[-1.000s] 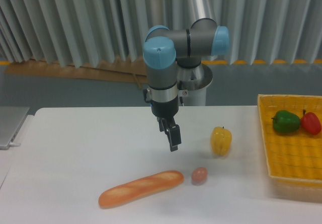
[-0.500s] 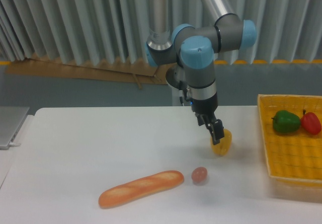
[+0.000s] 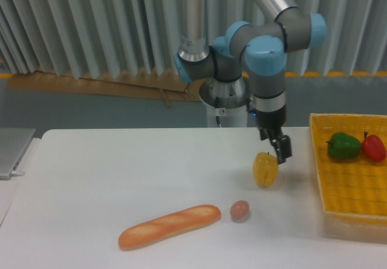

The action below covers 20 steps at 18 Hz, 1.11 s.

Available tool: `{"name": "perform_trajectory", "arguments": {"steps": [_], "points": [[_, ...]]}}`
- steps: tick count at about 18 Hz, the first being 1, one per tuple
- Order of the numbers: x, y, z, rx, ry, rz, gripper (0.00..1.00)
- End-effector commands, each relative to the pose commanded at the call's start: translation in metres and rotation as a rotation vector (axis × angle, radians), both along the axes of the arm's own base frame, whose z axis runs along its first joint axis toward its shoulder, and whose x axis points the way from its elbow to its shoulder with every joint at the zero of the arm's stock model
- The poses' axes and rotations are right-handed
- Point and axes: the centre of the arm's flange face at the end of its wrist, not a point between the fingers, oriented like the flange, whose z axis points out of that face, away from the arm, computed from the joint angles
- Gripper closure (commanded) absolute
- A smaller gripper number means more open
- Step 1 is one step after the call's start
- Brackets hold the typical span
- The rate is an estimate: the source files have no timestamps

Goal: Place the red pepper on the table
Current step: 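Move the open gripper over the yellow basket above the red pepper, then lower the gripper onto the red pepper in the basket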

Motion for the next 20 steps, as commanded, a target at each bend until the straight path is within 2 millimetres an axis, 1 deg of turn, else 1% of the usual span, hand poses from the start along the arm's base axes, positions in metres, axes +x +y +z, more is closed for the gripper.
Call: {"name": "perform_trajectory", "arguments": {"steps": [2, 4, 6, 9, 10, 12, 13, 16, 18, 20], "points": [[-0.021, -0.031, 0.004, 0.011, 0.009, 0.101, 0.0], [-0.04, -0.052, 0.009, 0.019, 0.017, 0.15, 0.0], [-0.055, -0.069, 0.005, 0.018, 0.014, 0.188, 0.0], [-0.07, -0.086, 0.002, 0.015, 0.013, 0.217, 0.0], [-0.074, -0.089, 0.0, 0.015, 0.01, 0.225, 0.0], [-0.079, -0.089, -0.007, 0.014, 0.006, 0.239, 0.0], [-0.083, -0.093, -0.011, 0.015, 0.009, 0.257, 0.0], [-0.098, -0.107, -0.011, 0.064, 0.03, 0.394, 0.0], [-0.109, -0.117, -0.015, 0.106, 0.009, 0.452, 0.0], [-0.121, -0.133, -0.018, 0.207, -0.03, 0.57, 0.0]]}}
